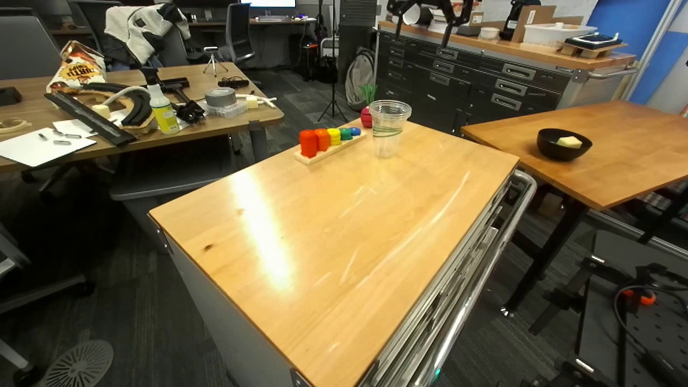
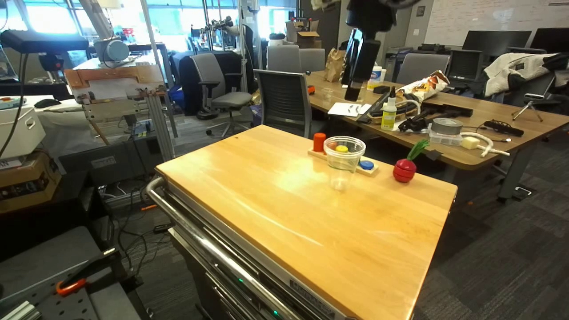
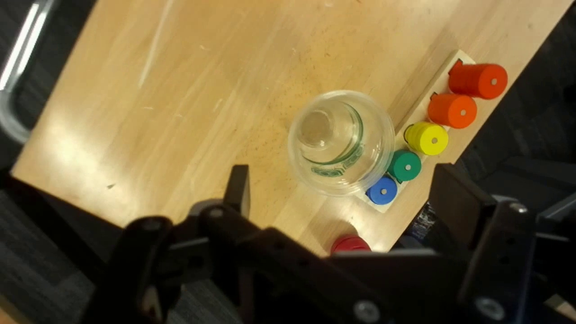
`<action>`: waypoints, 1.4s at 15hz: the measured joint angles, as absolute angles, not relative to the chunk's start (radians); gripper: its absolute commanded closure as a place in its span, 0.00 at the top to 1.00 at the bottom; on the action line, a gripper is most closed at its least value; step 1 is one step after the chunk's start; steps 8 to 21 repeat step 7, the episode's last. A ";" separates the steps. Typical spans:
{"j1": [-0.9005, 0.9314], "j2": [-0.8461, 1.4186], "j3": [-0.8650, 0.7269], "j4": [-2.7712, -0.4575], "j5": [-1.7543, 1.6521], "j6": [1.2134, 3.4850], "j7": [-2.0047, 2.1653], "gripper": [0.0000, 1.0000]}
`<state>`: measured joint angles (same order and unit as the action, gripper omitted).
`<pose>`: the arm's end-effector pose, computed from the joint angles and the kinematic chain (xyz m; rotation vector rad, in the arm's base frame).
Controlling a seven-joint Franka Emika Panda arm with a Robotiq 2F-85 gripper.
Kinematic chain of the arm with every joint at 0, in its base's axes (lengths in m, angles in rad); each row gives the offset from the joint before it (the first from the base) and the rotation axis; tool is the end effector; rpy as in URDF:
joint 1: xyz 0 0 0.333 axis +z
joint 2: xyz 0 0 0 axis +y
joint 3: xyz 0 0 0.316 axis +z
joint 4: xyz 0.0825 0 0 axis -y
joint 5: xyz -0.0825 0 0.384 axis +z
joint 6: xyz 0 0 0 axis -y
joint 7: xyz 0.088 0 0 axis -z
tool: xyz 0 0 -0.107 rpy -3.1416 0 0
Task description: Put the cups one inside the other
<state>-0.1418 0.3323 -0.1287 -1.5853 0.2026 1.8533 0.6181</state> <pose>0.6343 -0.1501 0.4418 -2.6718 1.3664 0.1291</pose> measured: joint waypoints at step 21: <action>-0.115 0.128 -0.123 -1.597 0.045 1.480 0.417 1.00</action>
